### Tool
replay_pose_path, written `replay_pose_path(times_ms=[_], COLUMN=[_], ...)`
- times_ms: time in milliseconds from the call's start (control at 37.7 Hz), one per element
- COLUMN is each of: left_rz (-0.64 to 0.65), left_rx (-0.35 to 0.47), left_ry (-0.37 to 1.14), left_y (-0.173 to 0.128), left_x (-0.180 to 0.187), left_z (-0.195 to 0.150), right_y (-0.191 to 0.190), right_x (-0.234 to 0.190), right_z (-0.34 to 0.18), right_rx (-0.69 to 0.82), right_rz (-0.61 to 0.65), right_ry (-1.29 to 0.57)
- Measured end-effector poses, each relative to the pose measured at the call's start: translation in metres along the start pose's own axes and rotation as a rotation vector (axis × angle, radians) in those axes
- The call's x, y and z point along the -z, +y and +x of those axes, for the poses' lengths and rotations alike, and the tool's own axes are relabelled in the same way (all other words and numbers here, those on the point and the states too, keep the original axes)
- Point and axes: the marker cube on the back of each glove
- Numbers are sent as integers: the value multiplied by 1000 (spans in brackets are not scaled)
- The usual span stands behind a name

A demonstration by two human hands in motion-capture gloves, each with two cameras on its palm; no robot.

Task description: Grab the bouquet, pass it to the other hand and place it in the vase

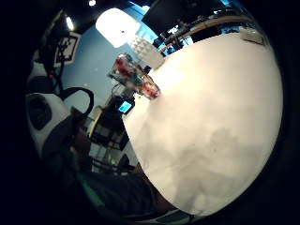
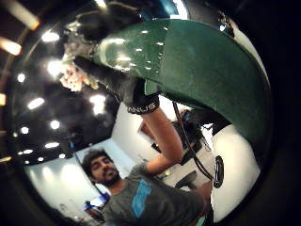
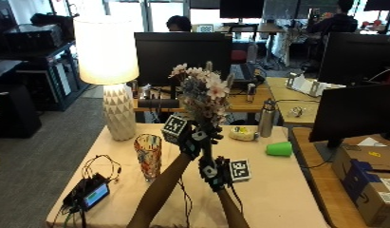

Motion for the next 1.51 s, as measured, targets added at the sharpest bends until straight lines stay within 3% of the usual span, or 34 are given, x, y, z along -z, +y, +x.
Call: replay_pose_path(times_ms=[106,265,424,584,769,928,1035,1141,1326,1512], left_rz=[37,106,166,256,411,519,576,633,721,811], left_rx=[-6,-17,-45,-139,-219,-256,-378,-264,-212,-174], left_ry=[-23,-64,-66,-96,-198,-264,-395,-293,-228,-130], left_y=[-1,0,1,-2,5,15,16,22,27,29], left_x=[0,7,24,51,97,138,185,211,261,329], left_z=[-4,-7,18,62,113,131,130,125,111,72], right_y=[-6,1,-2,0,6,5,6,7,11,12], right_x=[5,-13,-15,1,37,62,70,70,72,79], right_z=[30,18,-1,7,-17,-28,-30,-30,-30,-29], right_rx=[74,-71,-52,-92,-178,-159,-158,-157,-175,-185], right_rz=[-60,-150,-222,-243,-126,-61,-48,-47,-64,-42], right_ry=[151,-59,49,331,800,1181,1303,1318,1335,1312])
